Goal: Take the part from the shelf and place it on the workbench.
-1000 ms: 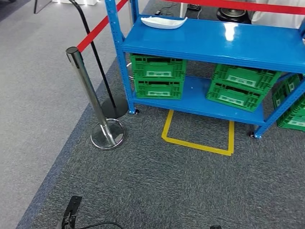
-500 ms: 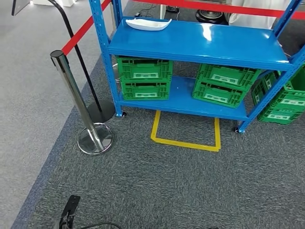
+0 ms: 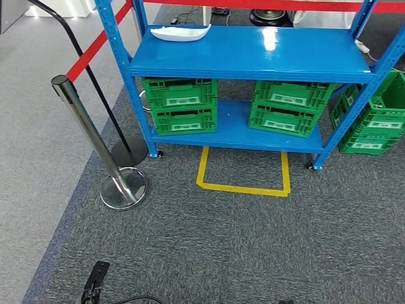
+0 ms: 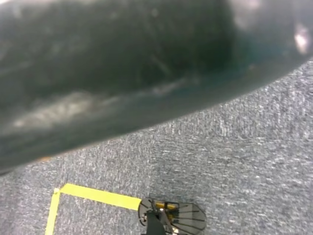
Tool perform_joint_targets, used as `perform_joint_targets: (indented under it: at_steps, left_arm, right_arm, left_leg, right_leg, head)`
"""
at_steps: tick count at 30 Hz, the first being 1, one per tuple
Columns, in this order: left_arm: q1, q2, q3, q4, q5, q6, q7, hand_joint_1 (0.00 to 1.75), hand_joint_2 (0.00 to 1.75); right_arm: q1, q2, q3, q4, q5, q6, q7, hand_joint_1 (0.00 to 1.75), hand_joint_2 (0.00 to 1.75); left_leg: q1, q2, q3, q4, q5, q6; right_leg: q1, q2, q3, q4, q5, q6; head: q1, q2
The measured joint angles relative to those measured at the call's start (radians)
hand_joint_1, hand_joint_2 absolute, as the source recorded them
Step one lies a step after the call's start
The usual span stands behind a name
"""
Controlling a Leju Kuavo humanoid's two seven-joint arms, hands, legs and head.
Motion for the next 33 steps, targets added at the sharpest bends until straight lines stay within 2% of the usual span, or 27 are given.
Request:
perform_joint_targets:
  at_steps: [2, 3, 4, 5, 7, 8, 9, 10, 13, 15, 17, 18, 19, 20, 21, 22, 24, 25, 28, 29, 30, 33]
  left_arm:
    - [0.000, 0.000, 0.000, 0.000, 0.000, -0.001, 0.000, 0.00, 0.00]
    - [0.001, 0.000, 0.000, 0.000, 0.000, -0.001, 0.000, 0.00, 0.00]
    - [0.002, 0.001, 0.000, 0.000, -0.001, -0.001, 0.000, 0.00, 0.00]
    - [0.003, 0.002, 0.000, 0.000, -0.002, -0.002, 0.000, 0.00, 0.00]
    - [0.003, 0.004, 0.000, 0.000, -0.004, -0.003, 0.000, 0.00, 0.00]
    - [0.002, 0.004, 0.000, 0.000, -0.005, -0.004, 0.000, 0.00, 0.00]
    - [0.001, 0.004, 0.000, 0.000, -0.005, -0.004, 0.000, 0.00, 0.00]
    - [0.000, 0.003, 0.000, 0.000, -0.005, -0.004, 0.000, 0.00, 0.00]
    - [0.002, 0.003, 0.000, 0.001, -0.006, -0.004, 0.000, 0.00, 0.00]
    - [0.002, 0.003, 0.001, 0.001, -0.006, -0.004, -0.001, 0.00, 0.00]
    - [0.002, 0.004, 0.002, 0.001, -0.006, -0.004, -0.001, 0.00, 0.00]
    - [0.003, 0.003, 0.002, 0.001, -0.006, -0.004, -0.001, 0.00, 0.00]
    - [0.003, 0.003, 0.002, 0.001, -0.006, -0.004, -0.001, 0.00, 0.00]
    - [0.003, 0.003, 0.002, 0.001, -0.006, -0.004, -0.001, 0.00, 0.00]
    - [0.003, 0.003, 0.002, 0.001, -0.006, -0.004, -0.001, 0.00, 0.00]
    - [0.003, 0.003, 0.002, 0.001, -0.006, -0.005, 0.000, 0.00, 0.00]
    - [0.003, 0.003, 0.002, 0.001, -0.006, -0.005, -0.001, 0.00, 0.00]
    - [0.003, 0.003, 0.002, 0.001, -0.006, -0.005, -0.001, 0.00, 0.00]
    - [0.003, 0.004, 0.002, 0.001, -0.006, -0.005, -0.001, 0.00, 0.00]
    - [0.003, 0.003, 0.002, 0.001, -0.006, -0.005, -0.001, 0.00, 0.00]
    - [0.002, 0.003, 0.002, 0.001, -0.006, -0.005, -0.001, 0.00, 0.00]
    - [0.003, 0.002, 0.002, 0.001, -0.006, -0.005, -0.001, 0.00, 0.00]
  right_arm:
    - [-0.001, 0.000, 0.000, 0.000, 0.000, 0.000, 0.000, 0.00, 0.00]
    - [0.000, 0.000, 0.000, 0.000, 0.000, 0.000, 0.000, 0.00, 0.00]
    - [0.001, 0.000, 0.000, 0.000, 0.000, 0.001, 0.000, 0.00, 0.00]
    - [0.001, 0.000, 0.000, 0.000, 0.000, 0.001, 0.000, 0.00, 0.00]
    - [0.001, 0.000, 0.000, 0.000, 0.000, 0.002, 0.000, 0.00, 0.00]
    - [0.000, 0.000, 0.000, 0.000, 0.000, 0.003, 0.000, 0.00, 0.00]
    - [0.000, 0.000, 0.000, 0.000, 0.000, 0.003, 0.000, 0.00, 0.00]
    - [0.000, 0.000, 0.000, 0.000, 0.000, 0.003, 0.001, 0.00, 0.00]
    - [0.002, 0.000, 0.000, 0.000, 0.001, 0.003, 0.003, 0.00, 0.00]
    - [0.002, 0.000, 0.000, 0.000, 0.001, 0.003, 0.004, 0.00, 0.00]
    - [0.002, 0.000, 0.000, 0.000, 0.001, 0.003, 0.004, 0.00, 0.00]
    - [0.003, 0.000, 0.000, 0.000, 0.001, 0.003, 0.004, 0.00, 0.00]
    - [0.004, 0.000, 0.001, 0.000, 0.001, 0.003, 0.004, 0.00, 0.00]
    - [0.004, 0.000, 0.001, 0.000, 0.001, 0.003, 0.004, 0.00, 0.00]
    - [0.004, 0.000, 0.001, 0.000, 0.001, 0.003, 0.004, 0.00, 0.00]
    - [0.003, 0.000, 0.001, 0.000, 0.001, 0.003, 0.004, 0.00, 0.00]
    - [0.000, 0.000, 0.001, 0.000, 0.001, 0.003, 0.004, 0.00, 0.00]
    - [-0.001, 0.000, 0.001, 0.000, 0.001, 0.003, 0.004, 0.00, 0.00]
    - [0.001, 0.000, 0.000, 0.001, 0.002, 0.002, 0.004, 0.00, 0.00]
    - [0.002, 0.000, 0.000, 0.001, 0.003, 0.002, 0.004, 0.00, 0.00]
    - [0.001, 0.000, 0.000, 0.001, 0.006, 0.002, 0.004, 0.00, 0.00]
    - [0.001, 0.000, 0.000, 0.001, 0.013, 0.002, 0.004, 0.00, 0.00]
  left_leg:
    - [0.001, -0.001, -0.063, 0.133, -0.061, -0.006]
    - [0.001, -0.001, -0.089, 0.185, -0.077, -0.007]
    - [0.001, -0.001, -0.100, 0.205, -0.072, -0.006]
    - [0.001, -0.001, -0.093, 0.185, -0.048, -0.005]
    - [0.001, -0.003, -0.035, 0.063, 0.023, 0.000]
    - [0.001, -0.004, -0.005, -0.003, 0.046, 0.003]
    - [0.000, -0.006, 0.016, -0.048, 0.058, 0.007]
    - [-0.001, -0.007, 0.024, -0.070, 0.059, 0.010]
    - [-0.001, -0.006, 0.025, -0.080, 0.062, 0.027]
    - [0.003, -0.005, 0.026, -0.084, 0.066, 0.039]
    - [0.002, -0.004, 0.026, -0.084, 0.066, 0.045]
    - [0.002, -0.003, 0.026, -0.084, 0.065, 0.045]
    - [0.002, -0.003, 0.027, -0.084, 0.065, 0.046]
    - [0.002, -0.003, 0.028, -0.084, 0.064, 0.045]
    - [0.003, -0.003, 0.030, -0.083, 0.063, 0.044]
    - [0.003, -0.003, 0.033, -0.083, 0.061, 0.041]
    - [0.000, -0.004, 0.036, -0.081, 0.057, 0.031]
    - [-0.003, -0.004, 0.037, -0.081, 0.056, 0.025]
    - [-0.002, -0.004, 0.036, -0.082, 0.055, 0.011]
    - [0.000, -0.004, 0.030, -0.068, 0.044, 0.006]
    - [0.000, -0.004, 0.014, -0.033, 0.021, 0.001]
    - [0.001, -0.004, -0.079, 0.156, -0.065, -0.005]
  right_leg:
    - [0.000, 0.003, -0.001, 0.000, -0.001, -0.006]
    - [0.001, 0.005, -0.001, 0.000, -0.001, -0.007]
    - [0.001, 0.007, -0.001, 0.000, -0.001, -0.007]
    - [0.001, 0.010, -0.001, 0.000, -0.001, -0.007]
    - [0.001, 0.015, 0.001, 0.000, 0.000, -0.004]
    - [0.003, 0.018, 0.000, 0.002, -0.001, 0.000]
    - [0.004, 0.019, -0.001, 0.002, -0.001, 0.005]
    - [0.006, 0.021, -0.002, 0.001, 0.001, 0.011]
    - [0.004, 0.020, -0.006, 0.001, 0.000, 0.030]
    - [0.003, 0.014, -0.035, 0.060, -0.037, 0.039]
    - [0.001, 0.009, -0.096, 0.189, -0.099, 0.045]
    - [0.001, 0.008, -0.124, 0.247, -0.118, 0.047]
    - [0.000, 0.008, -0.139, 0.276, -0.120, 0.048]
    - [0.000, 0.008, -0.135, 0.267, -0.104, 0.049]
    - [0.000, 0.007, -0.112, 0.218, -0.072, 0.049]
    - [-0.001, 0.004, -0.076, 0.148, -0.037, 0.049]
    - [-0.001, 0.001, -0.014, 0.032, -0.002, 0.044]
    - [0.000, 0.001, -0.001, 0.007, 0.000, 0.039]
    - [0.001, 0.005, 0.001, 0.002, -0.002, 0.017]
    - [0.001, 0.006, 0.001, 0.001, -0.002, 0.010]
    - [-0.001, 0.006, 0.001, -0.001, -0.001, 0.003]
    - [0.000, 0.007, 0.001, -0.001, -0.002, -0.007]
  head:
    - [-0.003, 0.000]
    - [-0.003, 0.000]
    - [-0.003, 0.000]
    - [-0.004, 0.000]
    - [-0.004, 0.000]
    - [-0.004, 0.000]
    - [-0.003, 0.000]
    - [-0.003, 0.000]
    - [-0.002, 0.000]
    - [0.003, 0.000]
    - [0.008, 0.000]
    - [0.008, 0.000]
    - [0.008, 0.000]
    - [0.008, 0.000]
    - [0.008, 0.000]
    - [0.008, 0.000]
    - [0.009, 0.000]
    - [0.008, 0.000]
    - [0.004, 0.000]
    - [0.003, 0.000]
    - [0.001, 0.000]
    - [-0.004, 0.000]
